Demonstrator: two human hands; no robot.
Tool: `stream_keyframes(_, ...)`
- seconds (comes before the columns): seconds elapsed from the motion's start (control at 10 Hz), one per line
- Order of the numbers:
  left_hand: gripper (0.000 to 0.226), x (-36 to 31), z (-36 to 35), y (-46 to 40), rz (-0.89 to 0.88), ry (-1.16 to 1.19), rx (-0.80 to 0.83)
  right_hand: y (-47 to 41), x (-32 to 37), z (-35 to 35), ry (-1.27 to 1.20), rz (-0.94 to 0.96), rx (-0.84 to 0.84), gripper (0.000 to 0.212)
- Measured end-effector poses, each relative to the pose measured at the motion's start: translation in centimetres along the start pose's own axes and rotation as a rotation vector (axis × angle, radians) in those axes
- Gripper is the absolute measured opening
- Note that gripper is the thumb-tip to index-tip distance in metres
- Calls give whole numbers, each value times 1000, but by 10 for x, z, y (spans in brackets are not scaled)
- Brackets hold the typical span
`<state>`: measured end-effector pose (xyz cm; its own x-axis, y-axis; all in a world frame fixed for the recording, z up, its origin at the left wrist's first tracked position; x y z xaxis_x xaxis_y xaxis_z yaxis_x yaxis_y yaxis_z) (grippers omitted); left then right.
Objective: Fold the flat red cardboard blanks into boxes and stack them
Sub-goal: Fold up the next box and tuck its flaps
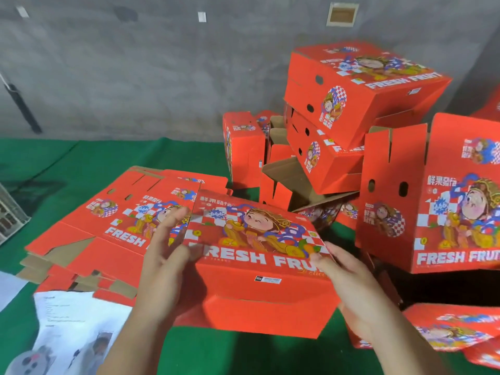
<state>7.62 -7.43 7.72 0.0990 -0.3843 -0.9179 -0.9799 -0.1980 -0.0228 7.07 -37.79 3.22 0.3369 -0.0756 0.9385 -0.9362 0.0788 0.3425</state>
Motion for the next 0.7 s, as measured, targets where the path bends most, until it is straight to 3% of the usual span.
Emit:
stream_keyframes(0.1, 53, 1, 37, -14, 87, -213, -27, 0, 9, -15, 57, 148, -7, 32)
stream_keyframes(0.2, 20, -7, 62, -23, 179, 20, -52, -2, 32, -35, 139, 282, 9, 33)
stream_keyframes(0.3, 40, 7, 49, -30, 389, -29, -38, -16, 53, -40, 222, 351, -70, 32)
stream_keyframes(0.4, 24, 7, 51, -40, 361, -208, -88, -37, 74, -46, 235, 389, -43, 36)
stream_keyframes(0.5, 34, 4, 41, -41, 243, 181, -194, -52, 92, -47, 356, 462, -214, 52)
stream_keyframes(0.6, 49, 9, 40, -48, 119, 212, -374, -42, 81, -56, 431, 476, -526, 85)
stream_keyframes(0.7, 47, 22, 14, -53, 26, 198, -450, -32, 29, -134, 301, 387, -37, 131)
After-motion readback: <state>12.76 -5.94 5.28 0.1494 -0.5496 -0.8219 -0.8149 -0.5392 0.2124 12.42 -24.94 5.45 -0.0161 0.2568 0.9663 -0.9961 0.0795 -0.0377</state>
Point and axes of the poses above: each hand's wrist, its own y-axis away from the middle knuckle, its own z-axis out of the back of the hand, x = y × z, the point moved 7 cm from there along -y, towards the middle knuckle, and after that the axes turned 6 degrees about y, right-handed, at the moved point
